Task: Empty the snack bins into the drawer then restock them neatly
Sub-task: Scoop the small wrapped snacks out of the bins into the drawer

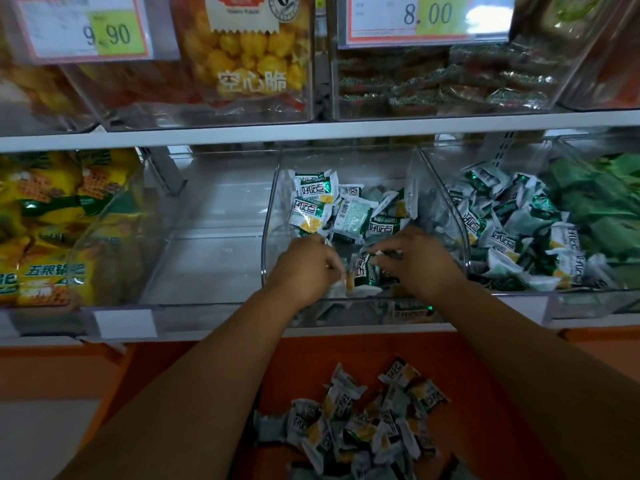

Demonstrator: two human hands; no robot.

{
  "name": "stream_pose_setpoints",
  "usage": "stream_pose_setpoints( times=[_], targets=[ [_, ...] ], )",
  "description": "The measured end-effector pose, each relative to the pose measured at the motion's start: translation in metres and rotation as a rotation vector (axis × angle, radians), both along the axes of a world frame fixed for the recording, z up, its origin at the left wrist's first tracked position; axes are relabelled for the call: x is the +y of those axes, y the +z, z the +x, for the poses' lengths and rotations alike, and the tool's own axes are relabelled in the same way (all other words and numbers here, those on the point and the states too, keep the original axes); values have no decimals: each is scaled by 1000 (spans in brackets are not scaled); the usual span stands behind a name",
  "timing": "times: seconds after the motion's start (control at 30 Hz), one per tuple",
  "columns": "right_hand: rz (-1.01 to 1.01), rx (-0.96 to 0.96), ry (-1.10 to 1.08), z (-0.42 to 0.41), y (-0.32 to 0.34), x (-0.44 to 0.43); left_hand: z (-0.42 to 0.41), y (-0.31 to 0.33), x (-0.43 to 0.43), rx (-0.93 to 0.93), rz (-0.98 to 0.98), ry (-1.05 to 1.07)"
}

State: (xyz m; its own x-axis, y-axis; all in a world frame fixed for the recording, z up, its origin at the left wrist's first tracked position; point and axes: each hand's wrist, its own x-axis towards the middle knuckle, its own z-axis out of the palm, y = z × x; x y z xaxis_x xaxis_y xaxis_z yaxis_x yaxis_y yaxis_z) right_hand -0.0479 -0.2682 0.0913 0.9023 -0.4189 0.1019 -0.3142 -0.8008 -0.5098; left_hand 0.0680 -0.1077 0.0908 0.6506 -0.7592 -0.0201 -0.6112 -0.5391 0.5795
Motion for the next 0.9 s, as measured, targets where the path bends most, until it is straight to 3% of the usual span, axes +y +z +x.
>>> stream_pose_setpoints(
  times=[0.17,0.33,0.47,0.6,0.77,0.9],
  targets=[
    [-112,-287,-19,-10,5,12,-9,2,5,-196,-247,73],
    [-150,-572,-51,-36,25,27,-23,23,20,-203,-528,118],
    [-127,-640,-60,-74,48,41,-52,53,40,-227,-610,47],
    [-40,-502,-27,-119,46,55,-84,39,57,-224,-541,-39],
    [66,16,15,-148,-22,53,-116,-46,70,-26,-241,-155],
    [179,330,20,-156,-102,50,-127,-121,73,63,57,-83]
  ],
)
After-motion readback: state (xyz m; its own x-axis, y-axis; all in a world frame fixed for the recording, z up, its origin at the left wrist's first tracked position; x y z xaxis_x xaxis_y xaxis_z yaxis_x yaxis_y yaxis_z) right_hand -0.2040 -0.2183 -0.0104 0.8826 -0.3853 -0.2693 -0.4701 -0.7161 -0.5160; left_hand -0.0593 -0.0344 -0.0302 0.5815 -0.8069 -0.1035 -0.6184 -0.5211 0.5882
